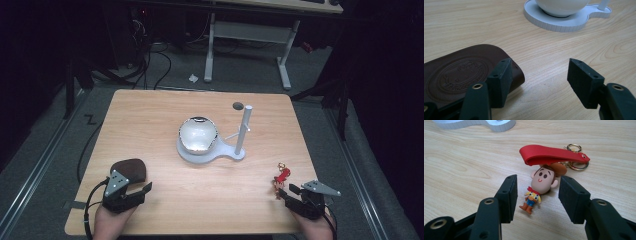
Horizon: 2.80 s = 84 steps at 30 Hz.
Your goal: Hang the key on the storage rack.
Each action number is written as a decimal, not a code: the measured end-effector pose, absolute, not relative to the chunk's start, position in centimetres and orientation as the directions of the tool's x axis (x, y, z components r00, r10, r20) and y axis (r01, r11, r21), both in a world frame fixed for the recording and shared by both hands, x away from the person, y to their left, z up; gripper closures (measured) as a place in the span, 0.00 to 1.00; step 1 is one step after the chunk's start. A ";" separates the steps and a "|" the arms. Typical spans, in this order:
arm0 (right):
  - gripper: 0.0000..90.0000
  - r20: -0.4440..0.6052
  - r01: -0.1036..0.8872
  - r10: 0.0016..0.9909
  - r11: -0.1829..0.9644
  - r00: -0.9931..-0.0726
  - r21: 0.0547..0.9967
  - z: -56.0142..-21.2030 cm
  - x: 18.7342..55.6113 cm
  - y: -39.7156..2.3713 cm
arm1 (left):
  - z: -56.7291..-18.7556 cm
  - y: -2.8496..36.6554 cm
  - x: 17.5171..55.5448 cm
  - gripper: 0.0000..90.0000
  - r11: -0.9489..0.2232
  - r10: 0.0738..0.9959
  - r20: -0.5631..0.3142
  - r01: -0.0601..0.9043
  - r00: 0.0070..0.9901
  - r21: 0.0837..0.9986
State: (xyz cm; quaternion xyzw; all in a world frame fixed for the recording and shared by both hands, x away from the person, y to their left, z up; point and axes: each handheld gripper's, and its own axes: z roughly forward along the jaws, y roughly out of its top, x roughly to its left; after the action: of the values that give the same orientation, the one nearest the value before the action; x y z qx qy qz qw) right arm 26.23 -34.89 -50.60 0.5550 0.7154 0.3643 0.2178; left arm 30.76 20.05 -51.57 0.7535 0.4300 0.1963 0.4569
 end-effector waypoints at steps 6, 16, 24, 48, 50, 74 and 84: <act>0.56 0.093 0.637 0.952 0.121 -0.292 0.761 -50.7 26.2 -34.8 | -51.6 19.8 30.7 0.41 -0.221 0.824 -0.092 0.467 0.559 0.856; 0.59 0.086 0.646 0.951 0.133 -0.295 0.751 -50.7 26.4 -34.9 | -51.7 19.7 30.6 0.41 -0.216 0.819 -0.104 0.472 0.564 0.855; 0.60 0.053 0.688 0.949 0.185 -0.310 0.702 -50.2 26.4 -34.3 | -51.6 19.9 30.7 0.41 -0.212 0.815 -0.109 0.468 0.570 0.858; 0.60 0.001 0.783 0.916 0.343 -0.402 0.518 -49.2 27.7 -33.1 | -51.4 19.7 30.6 0.41 -0.224 0.801 -0.109 0.463 0.589 0.858; 0.60 -0.007 0.789 0.912 0.358 -0.409 0.499 -49.0 27.8 -32.9 | -51.4 19.7 30.6 0.41 -0.227 0.799 -0.107 0.461 0.592 0.858; 0.59 0.035 0.865 0.938 0.304 -0.346 0.398 -48.2 31.8 -34.1 | -51.4 19.8 30.8 0.41 -0.233 0.792 -0.110 0.463 0.601 0.855; 0.57 0.090 0.895 0.953 0.237 -0.290 0.378 -48.6 33.0 -34.3 | -51.5 19.7 30.7 0.41 -0.234 0.791 -0.109 0.463 0.602 0.855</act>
State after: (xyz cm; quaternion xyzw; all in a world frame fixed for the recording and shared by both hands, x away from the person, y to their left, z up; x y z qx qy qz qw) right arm 32.96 -34.34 -48.64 0.5905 0.7822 0.1817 0.0797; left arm 30.73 19.75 -51.48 0.7653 0.4094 0.1768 0.4641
